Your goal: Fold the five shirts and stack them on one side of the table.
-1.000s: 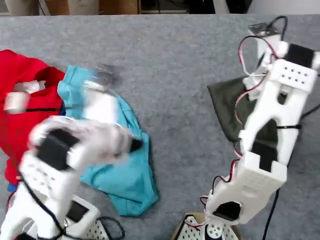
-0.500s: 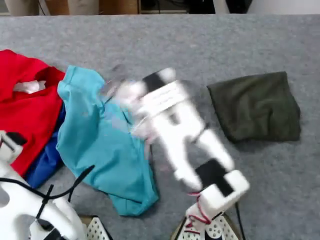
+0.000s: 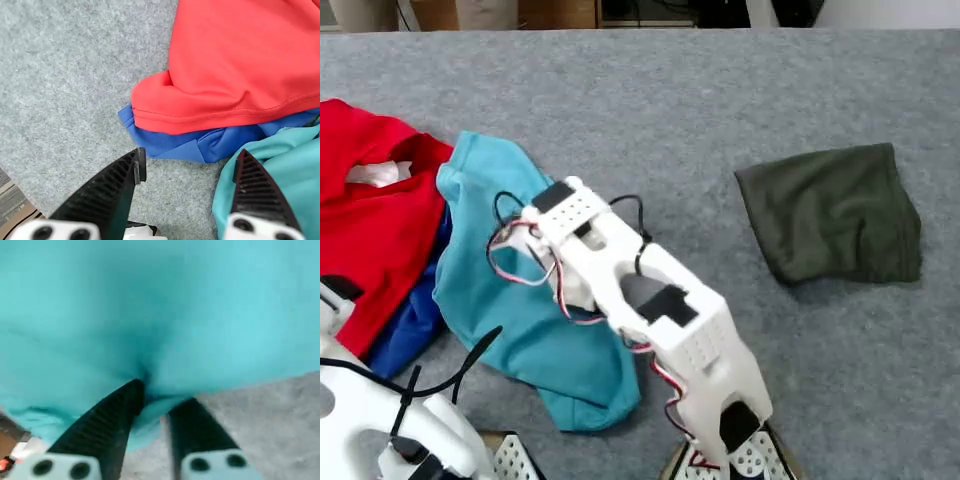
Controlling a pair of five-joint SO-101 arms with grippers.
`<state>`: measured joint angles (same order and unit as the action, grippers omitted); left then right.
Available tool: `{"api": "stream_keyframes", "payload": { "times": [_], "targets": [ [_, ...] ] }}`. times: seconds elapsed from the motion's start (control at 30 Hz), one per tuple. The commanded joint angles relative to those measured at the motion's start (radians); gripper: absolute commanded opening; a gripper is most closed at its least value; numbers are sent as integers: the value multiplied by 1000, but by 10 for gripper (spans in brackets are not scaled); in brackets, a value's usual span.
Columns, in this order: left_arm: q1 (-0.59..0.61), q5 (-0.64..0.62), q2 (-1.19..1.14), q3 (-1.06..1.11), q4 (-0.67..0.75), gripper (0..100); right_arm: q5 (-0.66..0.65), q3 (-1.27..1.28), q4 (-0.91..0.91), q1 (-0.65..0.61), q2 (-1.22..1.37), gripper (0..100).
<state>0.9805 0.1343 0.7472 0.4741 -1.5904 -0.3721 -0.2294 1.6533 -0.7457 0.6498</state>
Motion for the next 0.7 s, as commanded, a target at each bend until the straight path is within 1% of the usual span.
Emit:
{"api": "stream_keyframes", "payload": {
  "times": [0.0, 0.1, 0.2, 0.33, 0.4, 0.47, 0.5, 0.53, 0.63, 0.67],
  "targets": [
    [6, 5, 13, -5, 11, 286, 21, -150, 74, 116, -1, 2],
    [8, 5, 13, -5, 11, 286, 5, -232, 117, 248, -4, 2],
    [8, 5, 15, -5, 11, 286, -95, -282, 115, 417, 2, 2],
    [5, 5, 13, -5, 11, 286, -192, -335, 52, 641, 36, 2],
    [3, 5, 13, -5, 11, 286, -226, -371, 28, 716, 62, 5],
    [-26, 5, 13, -5, 9, 286, -227, -418, 29, 745, 74, 17],
    [-38, 2, 13, -5, 9, 286, -215, -443, 31, 751, 74, 44],
    [-49, 0, 13, -5, 9, 286, -204, -469, 43, 754, 73, 90],
    [-83, -2, 13, -5, 9, 286, -206, -559, 133, 728, 74, 302],
    [-87, -2, 13, -5, 9, 286, -216, -567, 135, 716, 71, 369]
  ]
}}
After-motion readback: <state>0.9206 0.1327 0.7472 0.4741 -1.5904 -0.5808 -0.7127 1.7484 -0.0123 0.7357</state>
